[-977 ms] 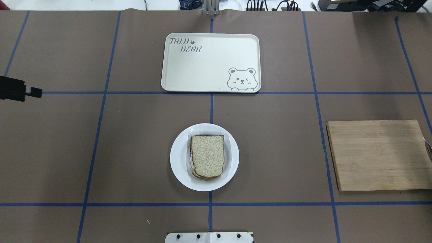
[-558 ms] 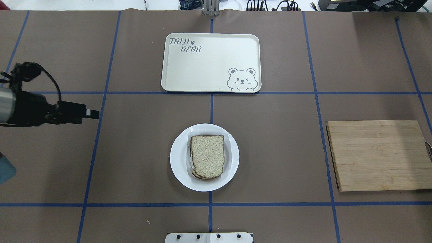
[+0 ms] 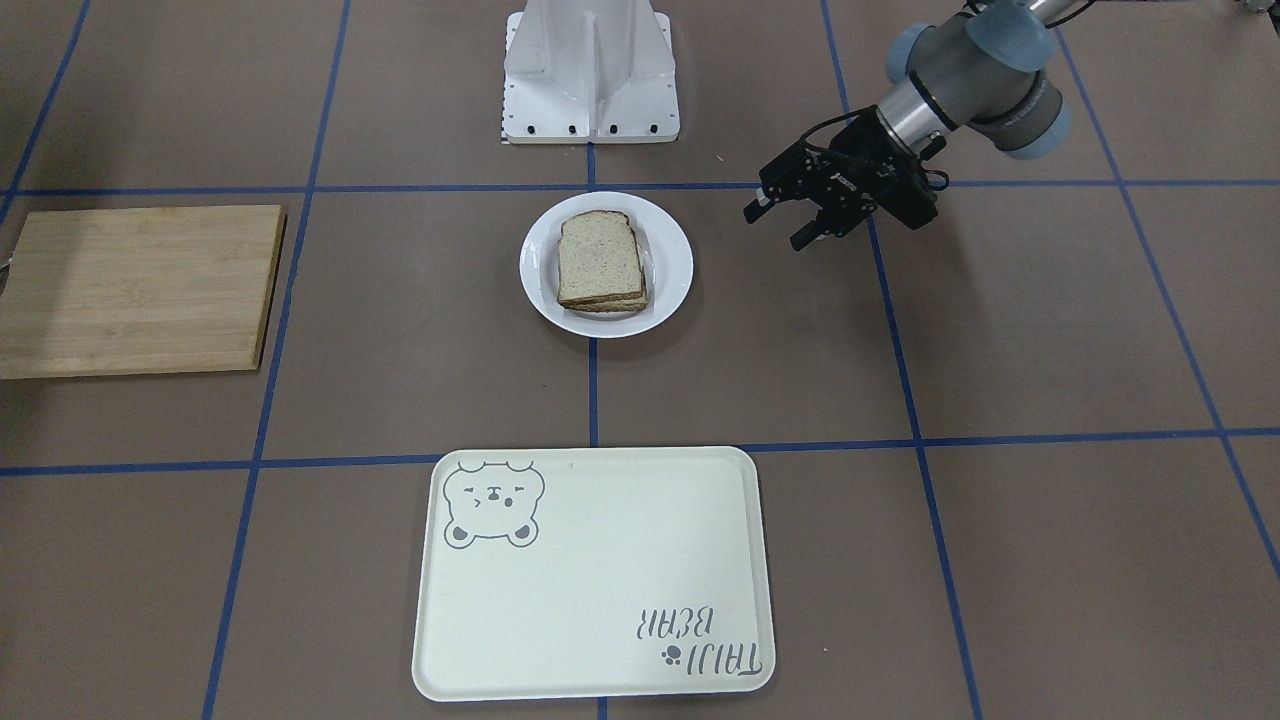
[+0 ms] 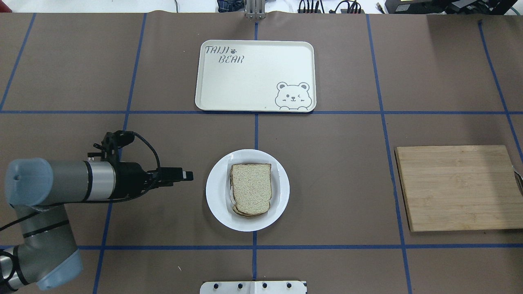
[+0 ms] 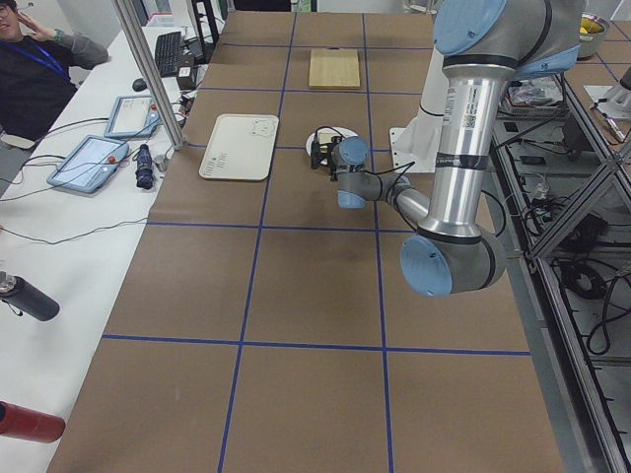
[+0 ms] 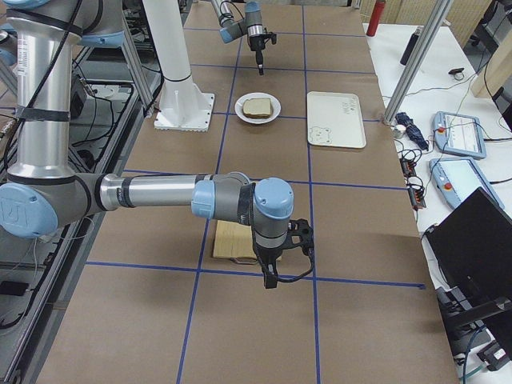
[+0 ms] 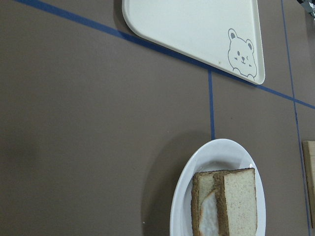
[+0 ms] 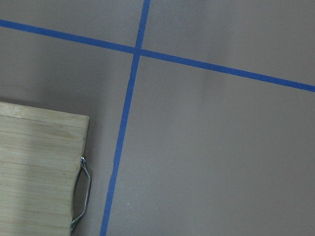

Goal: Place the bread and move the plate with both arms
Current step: 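Grasp the rim of the white plate nearest the left gripper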

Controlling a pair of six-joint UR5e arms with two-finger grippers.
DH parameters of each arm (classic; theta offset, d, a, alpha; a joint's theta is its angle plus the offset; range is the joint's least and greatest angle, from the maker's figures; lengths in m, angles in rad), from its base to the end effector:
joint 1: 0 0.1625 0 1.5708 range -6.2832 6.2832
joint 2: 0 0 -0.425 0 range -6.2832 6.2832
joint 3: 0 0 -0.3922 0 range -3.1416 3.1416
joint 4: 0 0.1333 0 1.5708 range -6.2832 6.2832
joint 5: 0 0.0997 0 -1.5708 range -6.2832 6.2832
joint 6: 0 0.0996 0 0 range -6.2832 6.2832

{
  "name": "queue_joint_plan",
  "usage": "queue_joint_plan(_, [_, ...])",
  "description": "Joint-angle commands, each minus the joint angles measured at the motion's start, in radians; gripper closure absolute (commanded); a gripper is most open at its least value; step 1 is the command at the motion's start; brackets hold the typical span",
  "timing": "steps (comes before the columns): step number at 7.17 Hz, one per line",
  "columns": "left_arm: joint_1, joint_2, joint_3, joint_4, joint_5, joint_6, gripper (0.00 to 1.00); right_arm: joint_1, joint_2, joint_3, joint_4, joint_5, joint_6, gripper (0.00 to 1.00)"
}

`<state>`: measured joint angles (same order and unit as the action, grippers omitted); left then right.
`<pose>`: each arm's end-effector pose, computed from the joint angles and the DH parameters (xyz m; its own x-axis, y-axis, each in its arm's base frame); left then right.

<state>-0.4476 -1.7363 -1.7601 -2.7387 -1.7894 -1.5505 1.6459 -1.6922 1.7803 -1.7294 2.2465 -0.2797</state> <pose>0.4382 -0.3343 0.3505 0.0479 -0.0010 -0.9988 0.2263 0.9740 0.0099 0.1033 -0.4266 0.6344 0.7653 -0.1761 0.6191 0.1420 0.9843 0.1045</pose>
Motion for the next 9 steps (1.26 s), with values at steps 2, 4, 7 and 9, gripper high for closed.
queue_joint_plan(2, [0.049, -0.086, 0.137, -0.12, 0.058, -0.034, 0.49, 0.0, 0.008, -0.001, -0.004, 0.01, 0.002, 0.0])
queue_joint_plan(4, [0.05, -0.1, 0.169, -0.122, 0.058, -0.046, 0.49, 0.0, 0.006, -0.004, -0.002, 0.01, 0.002, 0.0])
queue_joint_plan(7, [0.056, -0.109, 0.243, -0.217, 0.058, -0.049, 0.49, 0.0, 0.006, -0.005, -0.002, 0.01, 0.002, 0.0])
queue_joint_plan(9, [0.079, -0.123, 0.245, -0.219, 0.061, -0.08, 0.58, 0.0, 0.006, -0.005, -0.002, 0.01, 0.002, 0.0])
